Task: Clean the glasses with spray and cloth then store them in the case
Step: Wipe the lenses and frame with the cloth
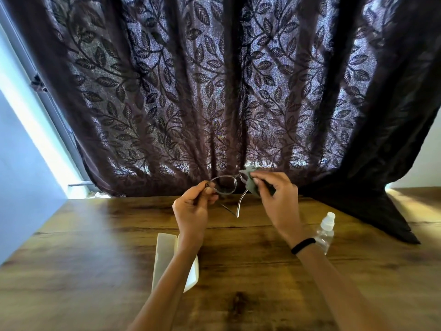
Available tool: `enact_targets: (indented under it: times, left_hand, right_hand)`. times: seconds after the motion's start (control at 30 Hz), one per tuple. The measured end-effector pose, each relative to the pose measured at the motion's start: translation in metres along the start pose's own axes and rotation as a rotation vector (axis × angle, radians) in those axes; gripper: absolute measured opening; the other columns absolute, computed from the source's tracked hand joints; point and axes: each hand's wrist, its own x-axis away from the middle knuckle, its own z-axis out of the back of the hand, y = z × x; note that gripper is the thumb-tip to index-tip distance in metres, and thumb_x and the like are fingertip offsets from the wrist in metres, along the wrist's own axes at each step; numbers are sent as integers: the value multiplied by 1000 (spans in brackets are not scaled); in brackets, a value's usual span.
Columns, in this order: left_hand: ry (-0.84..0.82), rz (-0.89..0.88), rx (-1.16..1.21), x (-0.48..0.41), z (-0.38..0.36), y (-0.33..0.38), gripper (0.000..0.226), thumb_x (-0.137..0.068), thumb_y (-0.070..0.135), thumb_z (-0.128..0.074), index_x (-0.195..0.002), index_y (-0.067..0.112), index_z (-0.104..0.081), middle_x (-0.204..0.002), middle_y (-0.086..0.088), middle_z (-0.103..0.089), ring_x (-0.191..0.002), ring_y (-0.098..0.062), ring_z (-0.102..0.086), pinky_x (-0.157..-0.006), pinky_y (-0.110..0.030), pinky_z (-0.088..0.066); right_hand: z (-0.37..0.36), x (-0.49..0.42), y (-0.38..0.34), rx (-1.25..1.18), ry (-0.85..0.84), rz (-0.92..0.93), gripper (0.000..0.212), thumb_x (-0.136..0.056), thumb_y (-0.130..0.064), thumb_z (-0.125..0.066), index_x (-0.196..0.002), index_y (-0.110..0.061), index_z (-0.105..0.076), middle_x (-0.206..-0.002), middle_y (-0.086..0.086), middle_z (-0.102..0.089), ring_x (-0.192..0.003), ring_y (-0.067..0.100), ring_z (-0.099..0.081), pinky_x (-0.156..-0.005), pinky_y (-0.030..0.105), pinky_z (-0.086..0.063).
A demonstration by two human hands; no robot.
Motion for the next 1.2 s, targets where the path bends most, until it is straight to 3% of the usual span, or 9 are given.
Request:
enact_targets:
  times: [0.1, 0.33, 0.5, 0.57, 0.63, 0.73, 0.9, 1.07, 1.2]
  left_hand:
    - [12, -11, -13, 0, -2, 1, 29, -82, -12, -56, -107, 2, -61, -82, -1, -68, -66, -5, -68, -62, -15, -54]
    - [65, -47, -40, -3, -4, 7, 31, -82, -13, -56, -109, 3, -58, -84, -2, -66, -63, 0, -66, -60, -14, -54]
    - [96, -108, -131, -5, -2, 5, 34, -79, -14, -58, -107, 5, -58, -86, 5, -65, -70, 10, -62, -66, -8, -50]
    - [98, -145, -210, -4, 0, 2, 33, -79, -15, -59, -106, 3, -61, -90, 1, -66, -76, 8, -61, -69, -5, -48]
    - [100, -150, -247, -3, 2, 1, 33, -78, -17, -57, -106, -1, -63, -93, -2, -65, -80, 5, -61, -71, -5, -47]
    - [96, -99, -172, -4, 3, 3, 34, -80, -14, -58, -109, 4, -58, -89, -1, -67, -69, 9, -63, -65, -7, -49]
    - [64, -5, -2, -8, 12, 6, 28, -84, -5, -57, -105, 12, -61, -66, 13, -70, -58, -2, -66, -57, -14, -54]
    - [22, 43, 43, -6, 16, 7, 27, -84, -3, -56, -102, 17, -62, -66, 14, -71, -57, -4, -66, -56, -14, -53]
    - [-70, 41, 54, -3, 15, 12, 23, -85, 0, -55, -96, 17, -65, -65, 10, -71, -55, -3, -64, -56, -15, -53]
  right_hand:
    - [-7, 7, -11, -69, -6, 34, 21, -82, -4, -63, -102, -8, -68, -97, -11, -60, -94, 10, -58, -82, 5, -43]
    - [-22, 15, -32, -187, 27, 110, 21, -83, -4, -63, -102, -8, -69, -102, -9, -62, -99, 0, -54, -85, 6, -43]
    - [-25, 26, -36, -169, -28, 201, 22, -82, -3, -64, -103, -8, -69, -104, -5, -66, -98, 8, -58, -85, 14, -49]
    - [-25, 29, -38, -179, -70, 215, 22, -82, -3, -64, -102, -9, -69, -105, -2, -68, -97, 11, -60, -84, 18, -50]
    - [-22, 30, -39, -287, -127, 138, 21, -81, -3, -64, -100, -11, -70, -101, -5, -69, -97, 11, -62, -84, 21, -51]
    - [-9, 26, -35, -639, -211, -114, 21, -79, -1, -65, -92, -17, -71, -91, -13, -72, -93, 7, -66, -81, 18, -52]
    - [14, 13, 5, -765, 116, -406, 21, -79, -2, -60, -86, -20, -68, -84, -14, -72, -87, 6, -65, -77, 23, -54]
    - [19, -11, 26, -667, 245, -400, 20, -82, 1, -59, -98, -10, -65, -81, -13, -71, -81, -1, -65, -74, 14, -53]
    - [12, -27, 16, -649, 121, -313, 38, -89, -2, -51, -125, -13, -50, -103, -10, -64, -99, 1, -62, -84, 16, -50]
